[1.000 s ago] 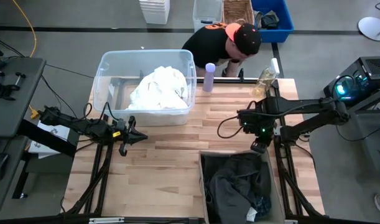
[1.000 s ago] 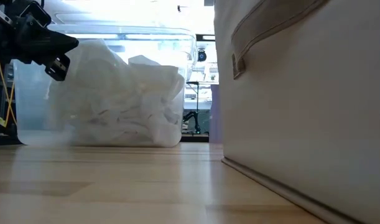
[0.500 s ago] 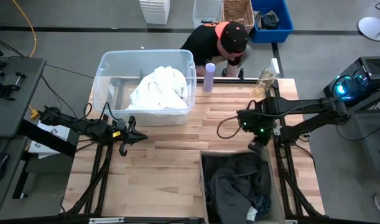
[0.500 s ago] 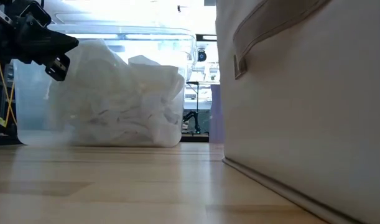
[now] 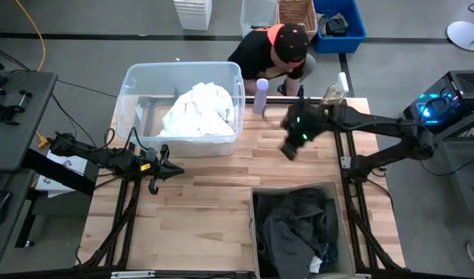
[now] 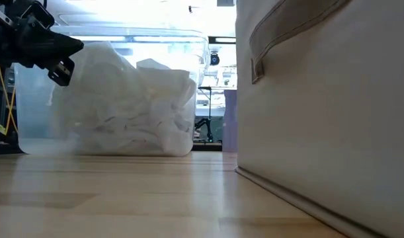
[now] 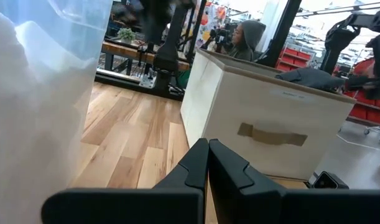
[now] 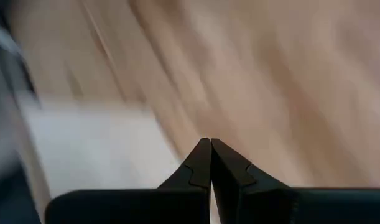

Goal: Sort clothes
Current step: Return to Home Position

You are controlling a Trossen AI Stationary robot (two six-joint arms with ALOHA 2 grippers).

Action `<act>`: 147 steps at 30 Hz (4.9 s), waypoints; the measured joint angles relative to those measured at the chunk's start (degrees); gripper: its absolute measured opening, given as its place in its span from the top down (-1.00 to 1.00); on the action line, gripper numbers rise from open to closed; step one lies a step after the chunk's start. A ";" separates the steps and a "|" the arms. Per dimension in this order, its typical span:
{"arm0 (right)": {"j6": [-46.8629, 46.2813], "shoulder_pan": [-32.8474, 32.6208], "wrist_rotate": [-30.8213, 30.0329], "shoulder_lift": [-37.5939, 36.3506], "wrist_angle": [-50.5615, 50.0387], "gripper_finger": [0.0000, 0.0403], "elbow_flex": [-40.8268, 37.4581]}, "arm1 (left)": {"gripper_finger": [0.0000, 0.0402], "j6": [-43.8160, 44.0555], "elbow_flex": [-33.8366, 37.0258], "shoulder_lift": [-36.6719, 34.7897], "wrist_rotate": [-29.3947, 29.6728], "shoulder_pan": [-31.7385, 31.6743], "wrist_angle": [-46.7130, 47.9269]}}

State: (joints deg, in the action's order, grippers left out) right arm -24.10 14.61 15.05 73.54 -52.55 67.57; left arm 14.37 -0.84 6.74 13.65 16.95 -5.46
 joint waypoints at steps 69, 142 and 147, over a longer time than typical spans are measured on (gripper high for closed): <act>9.94 -7.17 -17.38 -31.40 80.83 1.00 -66.58 | 1.00 0.00 0.03 0.48 -0.02 0.00 0.02; 17.07 -7.80 -18.05 -72.80 52.86 1.00 -66.58 | 1.00 0.03 -0.08 -6.58 -2.97 -4.72 -2.90; 17.07 -7.80 -18.03 -72.74 52.68 1.00 -66.58 | 1.00 -0.05 -0.07 -6.56 -3.27 -6.89 -2.11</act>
State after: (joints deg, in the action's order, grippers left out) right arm -7.03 6.81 -2.98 0.80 0.14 0.99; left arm 14.32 -0.91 0.19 10.38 10.07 -7.57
